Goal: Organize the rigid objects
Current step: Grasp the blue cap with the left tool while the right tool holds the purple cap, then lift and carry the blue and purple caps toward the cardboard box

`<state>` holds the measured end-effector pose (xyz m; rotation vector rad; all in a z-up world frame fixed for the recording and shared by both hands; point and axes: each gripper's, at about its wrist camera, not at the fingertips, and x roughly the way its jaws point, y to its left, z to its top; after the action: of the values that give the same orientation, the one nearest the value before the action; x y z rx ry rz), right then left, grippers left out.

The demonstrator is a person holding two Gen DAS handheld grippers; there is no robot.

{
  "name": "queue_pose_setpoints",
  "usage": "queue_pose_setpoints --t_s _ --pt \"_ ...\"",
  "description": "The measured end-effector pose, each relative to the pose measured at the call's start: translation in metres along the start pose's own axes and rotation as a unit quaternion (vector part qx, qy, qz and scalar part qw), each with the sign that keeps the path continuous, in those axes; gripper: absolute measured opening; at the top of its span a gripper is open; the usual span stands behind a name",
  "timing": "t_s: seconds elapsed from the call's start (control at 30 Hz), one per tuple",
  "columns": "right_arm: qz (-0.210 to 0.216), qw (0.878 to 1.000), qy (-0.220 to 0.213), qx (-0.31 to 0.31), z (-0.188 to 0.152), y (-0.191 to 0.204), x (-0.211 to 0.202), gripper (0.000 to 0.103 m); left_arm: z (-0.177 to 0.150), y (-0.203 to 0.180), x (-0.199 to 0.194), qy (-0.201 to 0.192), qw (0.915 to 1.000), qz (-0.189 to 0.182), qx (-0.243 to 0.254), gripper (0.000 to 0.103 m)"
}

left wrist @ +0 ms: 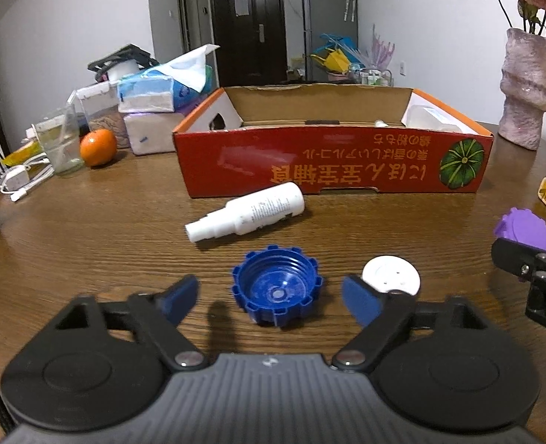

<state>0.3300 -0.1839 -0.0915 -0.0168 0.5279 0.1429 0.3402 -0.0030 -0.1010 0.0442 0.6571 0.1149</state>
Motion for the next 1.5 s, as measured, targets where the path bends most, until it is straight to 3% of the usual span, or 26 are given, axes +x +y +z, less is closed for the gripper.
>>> queue_pose_setpoints --t_s 0.17,0.47,1.5 --pt "-0.002 1.000 0.000 -0.004 -0.002 0.002 0.001 0.052 -0.001 0.000 0.005 0.015 0.9997 -0.021 -0.001 0.053" --pt "-0.002 1.000 -0.002 -0.007 -0.003 0.003 0.000 0.052 -0.002 0.004 0.002 0.012 0.9995 -0.029 -0.005 0.054" --pt "-0.008 1.000 -0.025 -0.007 0.017 0.013 -0.016 0.052 0.012 0.013 -0.039 -0.051 0.9981 -0.032 -0.010 0.054"
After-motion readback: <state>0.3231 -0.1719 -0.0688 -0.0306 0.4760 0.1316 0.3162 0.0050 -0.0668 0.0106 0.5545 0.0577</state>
